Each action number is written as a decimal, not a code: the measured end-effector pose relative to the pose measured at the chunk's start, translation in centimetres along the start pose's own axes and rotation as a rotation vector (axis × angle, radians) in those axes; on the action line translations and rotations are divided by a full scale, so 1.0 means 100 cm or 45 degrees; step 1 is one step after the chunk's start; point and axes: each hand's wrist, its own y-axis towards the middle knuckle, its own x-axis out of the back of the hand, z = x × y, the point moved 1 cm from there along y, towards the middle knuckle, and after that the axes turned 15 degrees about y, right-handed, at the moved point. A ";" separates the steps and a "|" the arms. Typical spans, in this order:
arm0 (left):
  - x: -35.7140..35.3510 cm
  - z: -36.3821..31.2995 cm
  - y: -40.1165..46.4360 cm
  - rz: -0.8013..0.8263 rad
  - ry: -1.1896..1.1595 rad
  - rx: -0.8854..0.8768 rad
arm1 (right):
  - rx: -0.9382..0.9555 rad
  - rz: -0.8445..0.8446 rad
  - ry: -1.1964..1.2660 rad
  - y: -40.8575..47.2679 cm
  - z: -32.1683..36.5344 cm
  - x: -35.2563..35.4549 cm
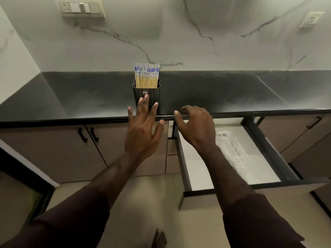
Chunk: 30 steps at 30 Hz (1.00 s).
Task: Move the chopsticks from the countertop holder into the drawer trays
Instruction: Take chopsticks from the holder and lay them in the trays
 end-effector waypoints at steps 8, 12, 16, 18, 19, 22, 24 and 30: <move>-0.043 0.094 0.106 -0.041 0.022 0.026 | 0.047 0.065 0.113 0.117 0.015 -0.095; -0.071 0.133 0.157 -0.025 -0.006 0.068 | 0.068 0.124 0.123 0.180 0.013 -0.132; -0.101 0.165 0.193 0.018 -0.061 0.131 | 0.045 0.143 0.123 0.224 0.010 -0.166; -0.118 0.182 0.212 0.038 -0.119 0.186 | 0.011 0.155 0.118 0.243 0.007 -0.189; -0.125 0.190 0.220 0.051 -0.148 0.220 | -0.001 0.162 0.120 0.250 0.005 -0.198; -0.148 0.216 0.248 0.125 -0.248 0.309 | -0.050 0.174 0.128 0.272 0.000 -0.233; -0.162 0.232 0.262 0.211 -0.319 0.399 | -0.095 0.189 0.137 0.282 -0.001 -0.252; -0.212 0.273 0.308 0.440 -0.604 0.523 | -0.280 0.275 0.079 0.311 -0.009 -0.300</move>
